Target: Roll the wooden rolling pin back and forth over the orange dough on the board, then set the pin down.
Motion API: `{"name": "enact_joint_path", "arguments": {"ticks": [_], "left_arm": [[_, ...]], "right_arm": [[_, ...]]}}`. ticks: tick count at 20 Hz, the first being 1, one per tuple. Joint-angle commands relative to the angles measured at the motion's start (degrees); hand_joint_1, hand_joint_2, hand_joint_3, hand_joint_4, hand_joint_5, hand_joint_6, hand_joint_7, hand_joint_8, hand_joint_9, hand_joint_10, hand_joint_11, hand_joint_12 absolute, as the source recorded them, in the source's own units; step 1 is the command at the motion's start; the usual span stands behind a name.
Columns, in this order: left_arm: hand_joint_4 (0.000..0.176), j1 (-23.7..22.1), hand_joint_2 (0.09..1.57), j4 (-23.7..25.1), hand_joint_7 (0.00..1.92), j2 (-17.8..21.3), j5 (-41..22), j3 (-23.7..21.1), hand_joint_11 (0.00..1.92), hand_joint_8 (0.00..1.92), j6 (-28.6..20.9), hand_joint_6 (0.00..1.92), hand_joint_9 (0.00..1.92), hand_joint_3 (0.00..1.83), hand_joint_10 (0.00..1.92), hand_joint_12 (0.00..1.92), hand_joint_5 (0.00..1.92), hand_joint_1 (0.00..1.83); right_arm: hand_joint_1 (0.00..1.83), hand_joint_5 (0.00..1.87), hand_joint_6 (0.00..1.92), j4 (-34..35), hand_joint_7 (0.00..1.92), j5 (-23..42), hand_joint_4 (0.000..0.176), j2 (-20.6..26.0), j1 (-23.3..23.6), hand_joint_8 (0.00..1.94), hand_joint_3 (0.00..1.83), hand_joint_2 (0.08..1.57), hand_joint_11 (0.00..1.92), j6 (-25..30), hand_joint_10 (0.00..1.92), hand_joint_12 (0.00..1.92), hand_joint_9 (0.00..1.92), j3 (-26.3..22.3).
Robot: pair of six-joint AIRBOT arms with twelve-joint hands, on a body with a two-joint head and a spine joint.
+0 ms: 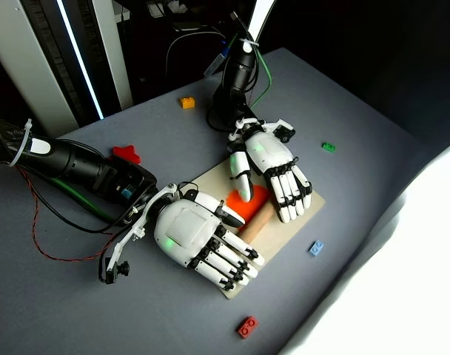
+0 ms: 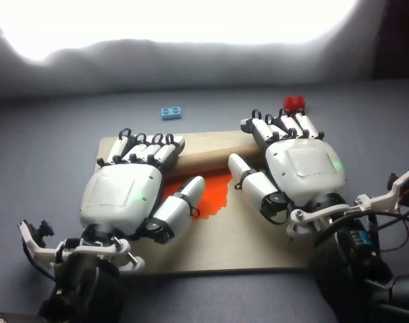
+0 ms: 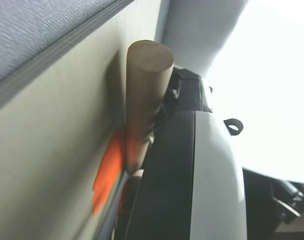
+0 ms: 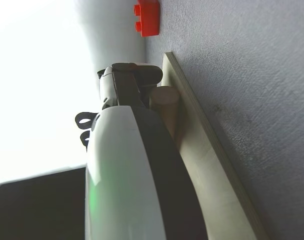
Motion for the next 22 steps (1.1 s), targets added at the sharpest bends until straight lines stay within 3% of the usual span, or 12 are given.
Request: {"name": "enact_joint_path", "arguments": {"ticks": [1, 22], "left_arm": [[0.0, 1.27, 1.47, -1.07, 0.48, -0.06, 0.33, -0.34, 0.0, 0.0, 0.23, 0.0, 0.41, 0.0, 0.0, 0.74, 0.38, 0.0], [0.0, 2.98, 1.47, 1.44, 0.47, 3.09, -0.36, -5.12, 0.0, 0.0, 0.83, 0.0, 0.4, 0.0, 0.0, 0.77, 0.38, 0.0]], "right_arm": [[0.0, 0.2, 0.59, -1.63, 0.5, 2.54, 0.0, -0.01, -0.81, 0.0, 0.0, 1.52, 0.0, -0.41, 0.78, 1.28, 0.12, -0.21], [0.0, 0.25, 0.6, -1.63, 0.53, 5.21, 0.0, 0.44, -2.49, 0.01, 0.0, 1.52, 0.0, -3.68, 0.8, 1.36, 0.16, -5.31]]}}
